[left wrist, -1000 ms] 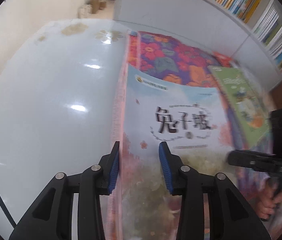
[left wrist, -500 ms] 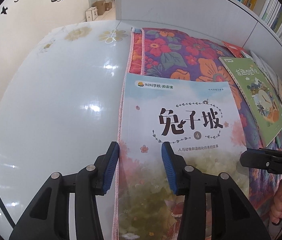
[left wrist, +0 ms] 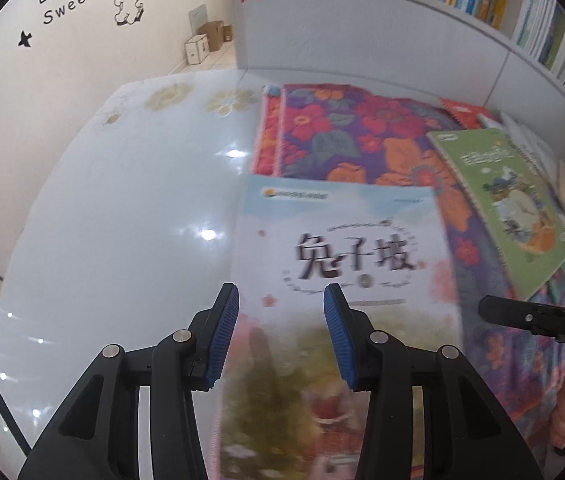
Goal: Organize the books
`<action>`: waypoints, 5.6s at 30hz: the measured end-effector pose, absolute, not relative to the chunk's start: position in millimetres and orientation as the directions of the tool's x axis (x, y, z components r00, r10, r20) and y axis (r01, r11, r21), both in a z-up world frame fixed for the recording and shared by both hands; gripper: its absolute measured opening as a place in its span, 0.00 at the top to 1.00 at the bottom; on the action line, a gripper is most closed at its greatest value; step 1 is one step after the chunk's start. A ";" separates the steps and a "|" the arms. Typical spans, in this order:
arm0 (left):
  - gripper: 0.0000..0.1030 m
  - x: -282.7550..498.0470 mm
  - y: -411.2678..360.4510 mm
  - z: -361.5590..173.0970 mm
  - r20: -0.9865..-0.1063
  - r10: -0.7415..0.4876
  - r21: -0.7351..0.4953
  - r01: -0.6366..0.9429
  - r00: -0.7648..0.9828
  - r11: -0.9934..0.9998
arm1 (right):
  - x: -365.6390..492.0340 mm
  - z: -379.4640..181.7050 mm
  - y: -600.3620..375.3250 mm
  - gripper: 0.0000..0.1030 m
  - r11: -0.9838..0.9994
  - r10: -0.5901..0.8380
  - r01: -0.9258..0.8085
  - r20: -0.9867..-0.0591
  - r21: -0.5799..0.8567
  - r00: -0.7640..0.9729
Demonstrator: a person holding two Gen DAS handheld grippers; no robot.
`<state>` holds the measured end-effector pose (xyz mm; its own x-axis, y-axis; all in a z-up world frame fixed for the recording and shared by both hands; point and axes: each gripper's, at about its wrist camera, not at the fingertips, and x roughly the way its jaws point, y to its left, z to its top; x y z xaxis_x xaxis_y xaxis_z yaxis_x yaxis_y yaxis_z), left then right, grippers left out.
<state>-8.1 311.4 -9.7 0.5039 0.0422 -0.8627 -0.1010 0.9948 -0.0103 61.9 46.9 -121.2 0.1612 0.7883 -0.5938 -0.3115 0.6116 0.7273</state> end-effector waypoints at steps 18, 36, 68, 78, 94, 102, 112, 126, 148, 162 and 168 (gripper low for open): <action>0.60 39.6 192.6 -22.5 -0.853 -0.242 -0.291 -0.036 0.463 0.956 | 82.4 -68.3 -110.0 0.76 0.724 0.666 -0.217 -0.583 0.654 0.466; 0.55 56.5 123.6 -57.3 -0.856 -0.274 -0.303 0.003 0.439 0.953 | 104.0 -99.0 -137.6 0.70 0.840 0.533 -0.194 -0.702 0.507 0.472; 0.55 -84.1 117.4 -61.6 -0.852 -0.392 -0.358 0.159 0.347 0.920 | -54.4 -133.7 -183.3 0.70 0.702 0.712 -0.252 -0.646 0.666 0.275; 0.57 -72.0 129.0 -66.5 -0.786 -0.482 -0.453 0.170 0.386 0.875 | -35.6 -149.3 -190.6 0.70 0.575 0.816 -0.229 -0.529 0.785 0.235; 0.75 -55.3 160.0 -90.6 -0.586 -0.726 -0.732 0.149 0.360 0.665 | -42.9 -149.4 -181.1 0.79 0.606 0.792 -0.286 -0.529 0.742 0.305; 0.76 -58.5 153.1 -87.3 -0.626 -0.684 -0.679 0.168 0.374 0.714 | -45.7 -150.2 -183.5 0.79 0.610 0.788 -0.291 -0.527 0.737 0.317; 0.75 -59.3 153.8 -86.7 -0.625 -0.682 -0.674 0.179 0.379 0.717 | -45.7 -150.6 -183.5 0.79 0.610 0.788 -0.290 -0.527 0.738 0.318; 0.75 -72.1 139.4 -61.3 -0.726 -0.542 -0.513 0.191 0.424 0.837 | -56.8 -133.8 -168.7 0.78 0.696 0.716 -0.337 -0.586 0.634 0.379; 0.74 -90.0 148.5 -35.7 -0.704 -0.520 -0.458 0.250 0.485 0.853 | -79.3 -97.4 -141.9 0.77 0.723 0.687 -0.482 -0.590 0.494 0.425; 0.73 -105.6 162.1 -11.7 -0.658 -0.525 -0.446 0.282 0.539 0.849 | -89.6 -68.6 -124.6 0.76 0.741 0.657 -0.527 -0.611 0.416 0.442; 0.72 -111.5 174.6 2.4 -0.634 -0.535 -0.449 0.298 0.558 0.842 | -100.6 -50.0 -110.3 0.76 0.758 0.636 -0.536 -0.607 0.373 0.476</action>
